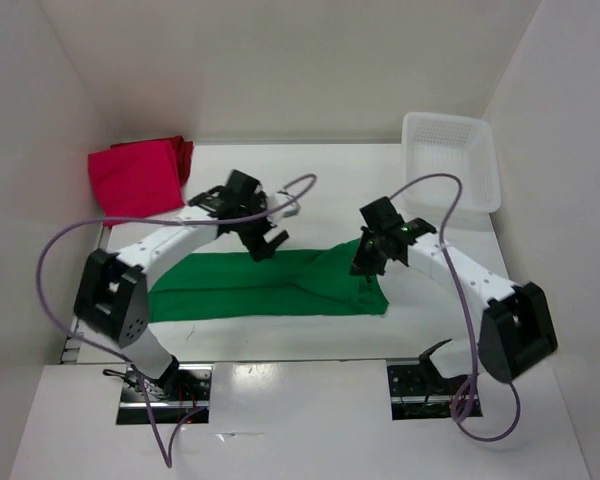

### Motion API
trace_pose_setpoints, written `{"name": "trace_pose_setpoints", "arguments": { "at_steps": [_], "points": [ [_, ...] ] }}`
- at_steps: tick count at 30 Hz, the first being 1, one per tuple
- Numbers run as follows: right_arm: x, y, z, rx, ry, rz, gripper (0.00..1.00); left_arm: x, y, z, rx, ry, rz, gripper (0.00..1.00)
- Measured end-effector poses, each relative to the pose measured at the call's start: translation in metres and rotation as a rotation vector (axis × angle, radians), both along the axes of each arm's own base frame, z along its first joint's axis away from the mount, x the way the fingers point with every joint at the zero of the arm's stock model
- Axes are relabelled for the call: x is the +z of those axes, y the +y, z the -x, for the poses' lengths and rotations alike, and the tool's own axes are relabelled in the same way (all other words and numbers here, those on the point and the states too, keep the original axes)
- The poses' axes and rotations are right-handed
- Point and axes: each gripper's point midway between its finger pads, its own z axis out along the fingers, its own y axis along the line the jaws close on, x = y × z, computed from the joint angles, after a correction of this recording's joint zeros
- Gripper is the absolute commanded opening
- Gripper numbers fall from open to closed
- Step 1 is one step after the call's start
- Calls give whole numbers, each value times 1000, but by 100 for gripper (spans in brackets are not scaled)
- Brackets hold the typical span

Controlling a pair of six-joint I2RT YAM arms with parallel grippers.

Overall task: Fold and stack the t-shirts
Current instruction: Fold the other side of the tshirt into a rectangle

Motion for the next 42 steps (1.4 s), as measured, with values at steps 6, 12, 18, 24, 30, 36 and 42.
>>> {"name": "trace_pose_setpoints", "arguments": {
  "at_steps": [6, 12, 18, 24, 30, 36, 42],
  "points": [
    [-23, 56, -54, 160, -26, 69, 0, 43, 111, -21, 297, -120, -2, 100],
    [-62, 69, -76, 217, 6, 158, 0, -9, 206, -4, 578, 1, -85, 100],
    [-67, 74, -86, 242, -17, 194, 0, -27, 236, 7, 674, 61, -100, 100],
    [-75, 92, -60, 317, 6, 195, 0, -27, 237, 3, 674, 46, -95, 100],
    [-78, 100, -34, 356, 34, 181, 0, -27, 240, 3, 684, 47, -95, 100],
    [-65, 115, -12, 398, 24, 150, 0, -27, 241, 3, 688, 46, -96, 100],
    [-55, 139, 36, 486, 40, 96, 0, -27, 242, 3, 689, 45, -99, 100]
  ]
}}
